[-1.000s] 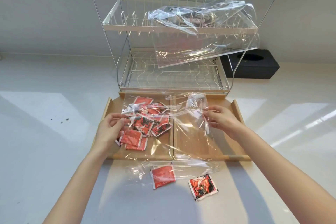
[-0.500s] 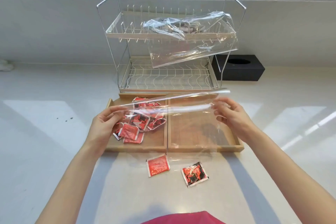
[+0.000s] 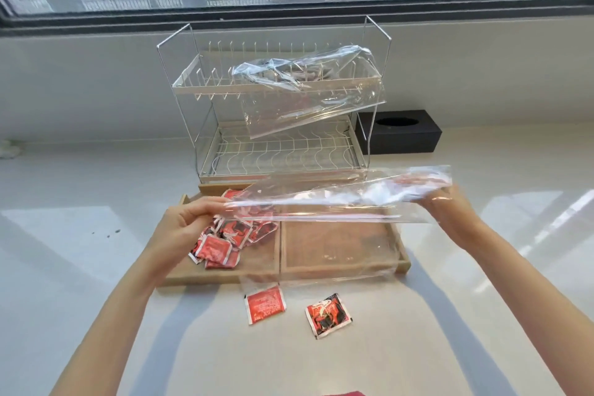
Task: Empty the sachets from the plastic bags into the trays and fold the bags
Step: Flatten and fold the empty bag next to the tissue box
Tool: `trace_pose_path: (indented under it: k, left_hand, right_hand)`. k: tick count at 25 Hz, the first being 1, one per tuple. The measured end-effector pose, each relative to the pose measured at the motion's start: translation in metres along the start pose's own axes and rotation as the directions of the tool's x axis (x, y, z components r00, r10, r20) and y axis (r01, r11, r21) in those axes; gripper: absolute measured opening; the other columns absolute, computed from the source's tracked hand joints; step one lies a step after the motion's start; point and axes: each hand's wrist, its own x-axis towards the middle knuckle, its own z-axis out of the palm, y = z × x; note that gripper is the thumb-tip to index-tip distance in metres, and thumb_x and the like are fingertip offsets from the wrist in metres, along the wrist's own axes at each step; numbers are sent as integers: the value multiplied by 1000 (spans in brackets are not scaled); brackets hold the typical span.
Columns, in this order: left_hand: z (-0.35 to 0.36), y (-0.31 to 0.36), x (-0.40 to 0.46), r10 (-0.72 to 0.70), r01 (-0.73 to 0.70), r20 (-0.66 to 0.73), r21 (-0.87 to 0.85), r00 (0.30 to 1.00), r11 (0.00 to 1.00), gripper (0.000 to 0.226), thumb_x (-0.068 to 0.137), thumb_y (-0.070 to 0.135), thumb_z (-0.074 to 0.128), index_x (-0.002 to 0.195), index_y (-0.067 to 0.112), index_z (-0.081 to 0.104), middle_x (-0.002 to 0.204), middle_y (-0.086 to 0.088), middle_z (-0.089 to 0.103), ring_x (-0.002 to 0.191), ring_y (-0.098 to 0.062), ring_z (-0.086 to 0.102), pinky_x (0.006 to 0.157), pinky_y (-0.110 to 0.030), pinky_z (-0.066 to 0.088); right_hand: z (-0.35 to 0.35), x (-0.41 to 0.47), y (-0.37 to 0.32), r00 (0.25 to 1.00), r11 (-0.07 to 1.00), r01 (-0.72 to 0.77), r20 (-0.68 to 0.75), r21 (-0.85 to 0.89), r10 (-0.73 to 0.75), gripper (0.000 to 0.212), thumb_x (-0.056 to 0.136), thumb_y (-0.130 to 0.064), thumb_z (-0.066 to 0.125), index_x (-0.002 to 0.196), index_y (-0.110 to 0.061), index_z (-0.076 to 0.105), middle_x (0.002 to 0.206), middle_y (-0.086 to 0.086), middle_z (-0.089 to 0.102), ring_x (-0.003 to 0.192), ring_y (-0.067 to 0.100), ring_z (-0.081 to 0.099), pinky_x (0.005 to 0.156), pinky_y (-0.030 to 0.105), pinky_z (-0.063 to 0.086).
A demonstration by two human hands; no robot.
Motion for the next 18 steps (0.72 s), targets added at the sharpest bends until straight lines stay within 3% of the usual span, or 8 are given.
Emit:
trace_pose_path:
  k: [2,3,5,8,10,14,18]
  left_hand:
    - [11,9,4,27,-34,54,134,998,990,53,86,-15,39,89,28,68,104,20,62,103,-5,55,84,-7,41]
    - [18,14,7,49,-61,70,178,996,982,53,85,-17,37,97,28,63,109,21,57,101,-7,55,77,-2,40]
    - [29,24,13,118,-142,107,247,987,959,60,84,-19,33,106,33,55,116,25,50,97,-3,57,71,2,37]
    - [52,34,22,191,-234,171,280,966,931,65,82,-21,32,117,31,50,120,44,46,116,17,42,91,1,30]
    - [71,39,25,198,-242,181,268,963,932,66,82,-21,32,118,31,49,113,54,43,116,21,38,95,-2,30]
    - [115,52,32,134,-156,131,178,982,971,54,88,-12,35,112,33,53,126,25,50,116,11,44,97,-8,32]
    - [161,69,41,119,-121,23,129,993,984,35,92,3,40,106,28,59,117,14,58,106,20,46,86,4,31]
  right_hand:
    - [-12,-2,-6,997,996,56,-46,-76,-59,44,87,-3,53,71,-38,73,81,-29,70,79,-8,63,72,5,47]
    - [-17,-3,-8,991,990,93,-82,-109,-102,37,85,-5,58,76,-38,72,82,-28,70,79,-8,63,71,4,46]
    - [-26,-6,-9,963,972,196,-160,-127,-215,29,82,-1,62,84,-29,69,85,-28,69,83,-6,63,76,7,47]
    - [-49,-9,-11,895,920,311,-253,-240,-368,28,82,0,61,96,-24,66,91,-34,66,90,-8,61,81,8,45]
    - [-68,-10,-10,879,904,325,-264,-277,-397,28,82,-2,61,93,-27,67,92,-35,65,92,-9,60,83,7,43]
    - [-106,-5,-1,924,939,243,-237,-243,-301,32,83,-1,60,89,-32,67,93,-33,66,92,-7,61,83,7,44]
    - [-146,-1,5,950,949,221,-170,-223,-261,37,84,0,59,98,-35,63,102,-17,64,91,1,63,85,12,47]
